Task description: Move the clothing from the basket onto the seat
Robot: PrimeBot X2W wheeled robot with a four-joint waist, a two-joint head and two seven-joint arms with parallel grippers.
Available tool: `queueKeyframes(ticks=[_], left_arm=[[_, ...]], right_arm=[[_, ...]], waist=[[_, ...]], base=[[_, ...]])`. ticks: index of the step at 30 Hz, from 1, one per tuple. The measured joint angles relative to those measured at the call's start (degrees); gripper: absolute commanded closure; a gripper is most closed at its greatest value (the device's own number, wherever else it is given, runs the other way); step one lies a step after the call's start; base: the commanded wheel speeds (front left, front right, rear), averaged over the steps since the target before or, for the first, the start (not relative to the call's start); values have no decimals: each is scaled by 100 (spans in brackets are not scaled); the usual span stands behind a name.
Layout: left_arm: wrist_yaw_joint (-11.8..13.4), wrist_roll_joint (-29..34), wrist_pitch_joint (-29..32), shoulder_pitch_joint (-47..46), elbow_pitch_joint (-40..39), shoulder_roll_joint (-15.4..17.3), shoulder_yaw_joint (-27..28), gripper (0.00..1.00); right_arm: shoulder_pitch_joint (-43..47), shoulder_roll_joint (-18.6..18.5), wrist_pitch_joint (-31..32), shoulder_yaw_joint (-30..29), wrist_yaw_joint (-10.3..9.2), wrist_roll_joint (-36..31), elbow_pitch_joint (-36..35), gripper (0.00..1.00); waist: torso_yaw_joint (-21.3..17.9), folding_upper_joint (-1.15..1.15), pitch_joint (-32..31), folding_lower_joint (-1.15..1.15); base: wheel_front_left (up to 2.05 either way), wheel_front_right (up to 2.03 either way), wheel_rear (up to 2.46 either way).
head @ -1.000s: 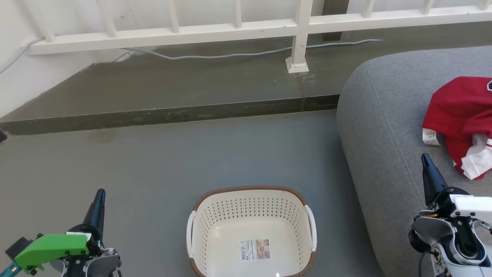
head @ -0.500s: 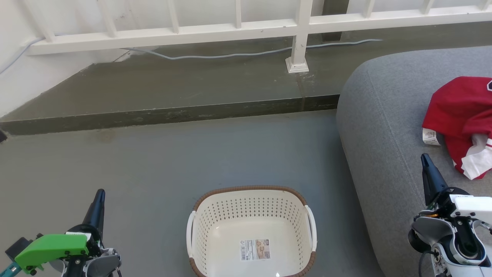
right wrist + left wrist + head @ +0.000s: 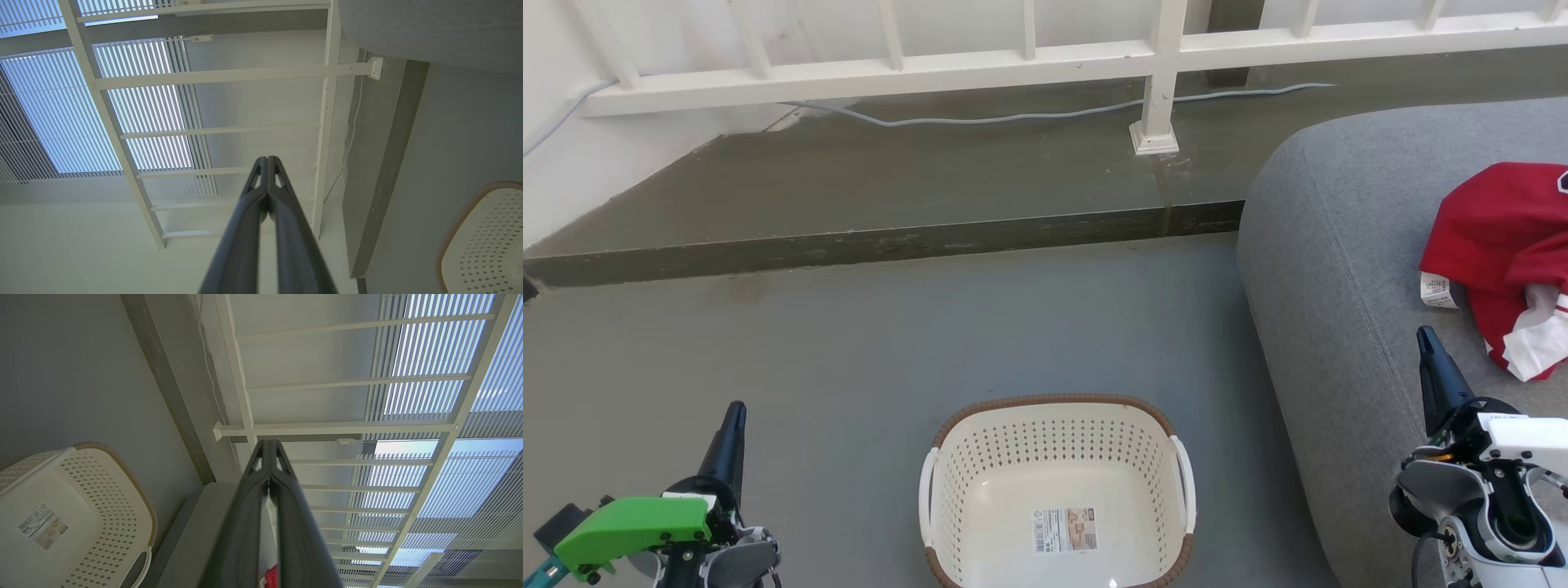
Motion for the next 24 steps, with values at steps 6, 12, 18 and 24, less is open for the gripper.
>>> queueKeyframes(ticks=[6, 12, 18, 24], left_arm=[[0, 0, 1, -1, 0, -1, 3, 100], [0, 0, 12, -1, -1, -3, 5, 100], [0, 2, 26, -1, -1, -7, 8, 100], [0, 8, 33, -2, -2, -9, 9, 100]], right_arm=[[0, 2, 0, -7, 0, 0, -1, 100], [0, 3, 15, -10, 0, -1, -3, 100], [0, 4, 15, -13, 0, -1, -4, 100], [0, 7, 15, -16, 0, -1, -4, 100]], waist=[[0, 0, 0, 0], [0, 0, 1, 0], [0, 0, 1, 0], [0, 0, 1, 0]], base=[[0, 0, 0], [0, 0, 0], [0, 0, 0], [0, 0, 0]])
